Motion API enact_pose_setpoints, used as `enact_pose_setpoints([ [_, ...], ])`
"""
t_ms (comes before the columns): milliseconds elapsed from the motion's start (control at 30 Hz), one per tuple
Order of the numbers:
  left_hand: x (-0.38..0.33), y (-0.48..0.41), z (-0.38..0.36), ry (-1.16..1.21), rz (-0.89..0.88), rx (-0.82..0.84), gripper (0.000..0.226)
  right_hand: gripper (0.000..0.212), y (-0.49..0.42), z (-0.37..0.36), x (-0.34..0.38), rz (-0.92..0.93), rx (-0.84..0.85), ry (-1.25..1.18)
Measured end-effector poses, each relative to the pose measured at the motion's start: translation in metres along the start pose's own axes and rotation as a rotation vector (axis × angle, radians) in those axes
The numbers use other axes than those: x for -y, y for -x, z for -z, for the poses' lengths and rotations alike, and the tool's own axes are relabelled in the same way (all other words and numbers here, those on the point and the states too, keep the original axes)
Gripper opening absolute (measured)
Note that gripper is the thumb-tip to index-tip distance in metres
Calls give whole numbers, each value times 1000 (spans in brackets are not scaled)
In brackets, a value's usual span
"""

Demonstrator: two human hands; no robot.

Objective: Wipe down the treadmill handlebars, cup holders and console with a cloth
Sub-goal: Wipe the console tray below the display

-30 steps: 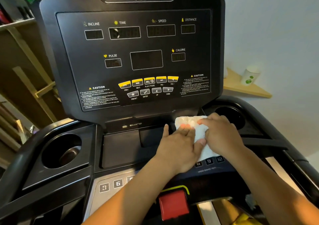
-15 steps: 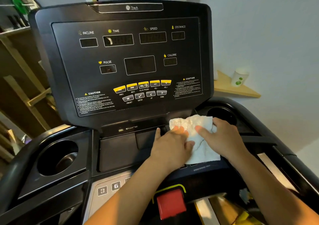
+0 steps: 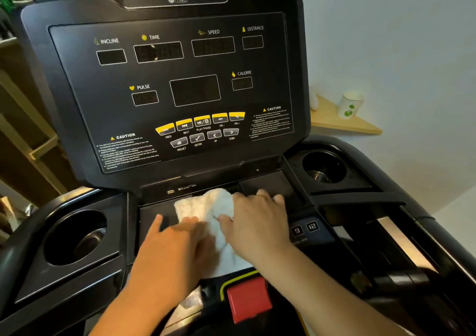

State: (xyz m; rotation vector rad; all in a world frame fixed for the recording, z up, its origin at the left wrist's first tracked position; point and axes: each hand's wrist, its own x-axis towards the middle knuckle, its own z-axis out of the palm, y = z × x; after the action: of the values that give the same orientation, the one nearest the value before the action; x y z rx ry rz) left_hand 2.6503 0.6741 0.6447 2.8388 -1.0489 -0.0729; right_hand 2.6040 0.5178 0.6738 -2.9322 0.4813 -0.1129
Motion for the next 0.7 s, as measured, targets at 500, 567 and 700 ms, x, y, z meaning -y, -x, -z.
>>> enact_pose_setpoints([
  [500,-66,-46,-20,177,-187,37,50,35,3,-21,-87,148,-226,67],
  [567,-52,-30,-17,191,-139,-4,51,30,6,-31,-76,232,-224,11],
  [700,-12,5,-7,171,20,-74,58,38,8,-35,-16,416,-170,-58],
])
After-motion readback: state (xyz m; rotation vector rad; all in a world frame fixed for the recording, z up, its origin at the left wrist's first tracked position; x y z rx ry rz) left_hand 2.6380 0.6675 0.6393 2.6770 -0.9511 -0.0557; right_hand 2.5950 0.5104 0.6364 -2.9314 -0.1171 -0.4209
